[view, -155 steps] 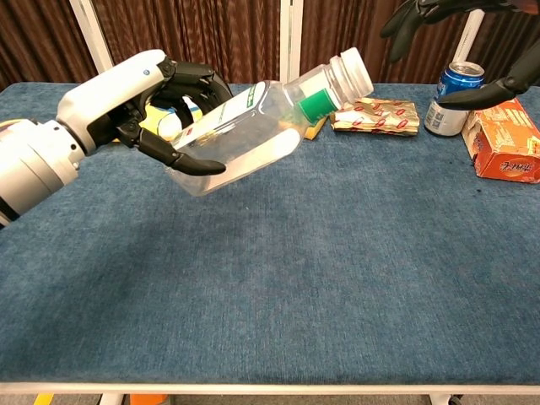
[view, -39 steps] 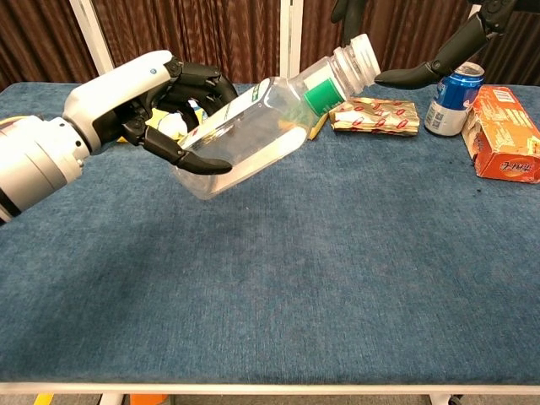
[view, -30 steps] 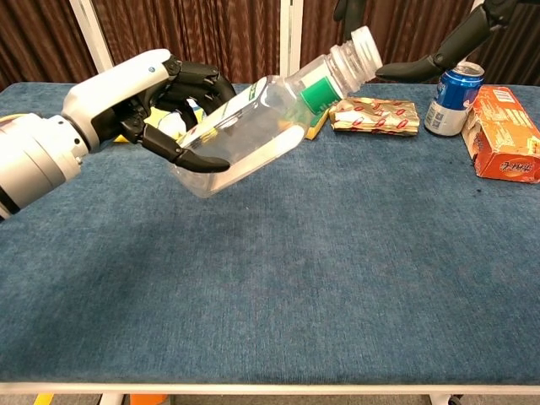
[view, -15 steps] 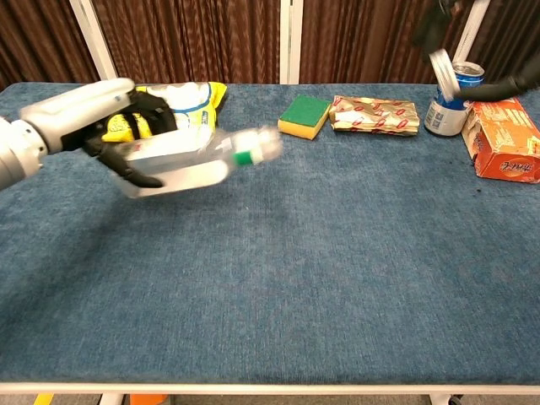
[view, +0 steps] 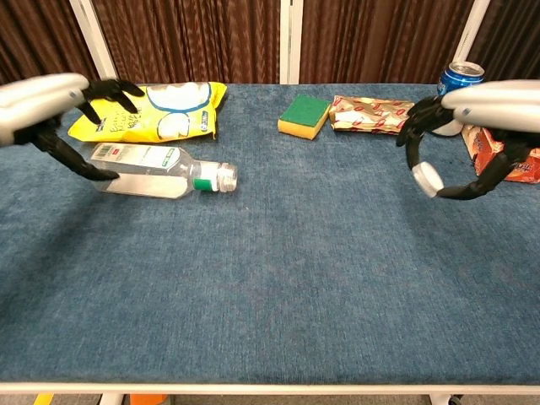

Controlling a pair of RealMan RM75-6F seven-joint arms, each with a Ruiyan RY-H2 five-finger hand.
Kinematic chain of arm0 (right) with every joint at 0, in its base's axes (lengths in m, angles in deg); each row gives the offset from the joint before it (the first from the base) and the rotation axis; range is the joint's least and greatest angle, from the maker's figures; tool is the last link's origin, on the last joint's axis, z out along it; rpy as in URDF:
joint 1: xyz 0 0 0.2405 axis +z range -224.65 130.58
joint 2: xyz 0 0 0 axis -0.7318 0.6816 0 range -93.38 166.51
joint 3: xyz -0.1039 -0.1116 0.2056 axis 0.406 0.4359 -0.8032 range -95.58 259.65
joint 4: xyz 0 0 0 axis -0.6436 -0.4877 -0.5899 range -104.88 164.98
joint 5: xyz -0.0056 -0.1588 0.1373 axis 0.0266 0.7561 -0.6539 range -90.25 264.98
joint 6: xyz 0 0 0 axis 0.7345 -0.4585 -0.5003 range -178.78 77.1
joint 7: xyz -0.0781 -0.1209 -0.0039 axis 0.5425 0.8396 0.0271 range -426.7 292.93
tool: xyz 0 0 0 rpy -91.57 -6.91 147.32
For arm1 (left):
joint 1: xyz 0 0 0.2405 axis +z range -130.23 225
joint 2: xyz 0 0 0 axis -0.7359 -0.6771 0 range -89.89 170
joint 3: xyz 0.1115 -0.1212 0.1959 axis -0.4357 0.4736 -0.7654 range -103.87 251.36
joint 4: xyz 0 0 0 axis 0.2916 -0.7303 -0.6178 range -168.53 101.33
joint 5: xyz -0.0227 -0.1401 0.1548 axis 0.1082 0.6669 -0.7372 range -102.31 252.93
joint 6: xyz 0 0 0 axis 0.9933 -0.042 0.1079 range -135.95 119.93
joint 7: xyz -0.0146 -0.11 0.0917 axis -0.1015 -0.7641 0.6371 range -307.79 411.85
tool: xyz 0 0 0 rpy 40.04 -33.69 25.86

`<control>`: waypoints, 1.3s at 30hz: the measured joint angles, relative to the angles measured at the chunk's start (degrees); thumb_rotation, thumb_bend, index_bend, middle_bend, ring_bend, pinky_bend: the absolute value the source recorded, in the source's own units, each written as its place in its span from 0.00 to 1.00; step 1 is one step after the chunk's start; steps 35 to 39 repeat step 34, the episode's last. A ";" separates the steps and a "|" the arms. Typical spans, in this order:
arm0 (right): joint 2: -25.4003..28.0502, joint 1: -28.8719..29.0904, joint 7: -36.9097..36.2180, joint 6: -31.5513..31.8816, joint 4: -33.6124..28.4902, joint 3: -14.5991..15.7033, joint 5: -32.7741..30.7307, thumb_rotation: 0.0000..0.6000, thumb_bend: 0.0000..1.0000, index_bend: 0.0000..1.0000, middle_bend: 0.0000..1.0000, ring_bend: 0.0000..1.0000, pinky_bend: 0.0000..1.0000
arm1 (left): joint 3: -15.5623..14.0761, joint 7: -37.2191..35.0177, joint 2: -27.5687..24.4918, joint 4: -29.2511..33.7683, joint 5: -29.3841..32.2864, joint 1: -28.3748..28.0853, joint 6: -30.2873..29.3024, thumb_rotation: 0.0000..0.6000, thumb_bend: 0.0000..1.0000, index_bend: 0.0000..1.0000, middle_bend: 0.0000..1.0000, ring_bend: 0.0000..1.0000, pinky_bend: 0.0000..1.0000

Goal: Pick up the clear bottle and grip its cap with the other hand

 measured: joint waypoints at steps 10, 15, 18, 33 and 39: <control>-9.47 1.78 6.48 -1.80 10.69 0.25 -4.23 1.00 0.31 0.29 0.16 0.00 0.00 | 0.33 -4.96 -6.72 4.25 -2.30 5.37 -6.94 1.00 0.13 0.11 0.16 0.10 0.27; -9.56 1.36 7.47 -0.93 11.25 0.56 -4.80 1.00 0.31 0.09 0.13 0.00 0.00 | 0.69 -6.69 -8.29 3.20 -1.16 6.79 -7.43 1.00 0.13 0.12 0.16 0.10 0.27; -7.61 -0.21 6.82 2.24 9.68 0.48 -4.48 1.00 0.31 0.05 0.12 0.00 0.00 | 0.49 -7.81 -10.08 2.13 -1.06 8.51 -8.68 1.00 0.13 0.13 0.16 0.10 0.26; 8.37 -25.81 -8.43 39.58 1.32 4.49 3.64 1.00 0.32 0.00 0.04 0.00 0.00 | -6.01 -12.14 -17.36 -3.61 -5.06 23.92 -22.92 1.00 0.11 0.14 0.17 0.10 0.16; 8.86 -27.69 -9.83 41.56 1.30 4.97 4.44 1.00 0.33 0.00 0.04 0.00 0.00 | -6.47 -11.66 -17.56 -2.95 -5.60 25.16 -24.56 1.00 0.11 0.14 0.17 0.10 0.16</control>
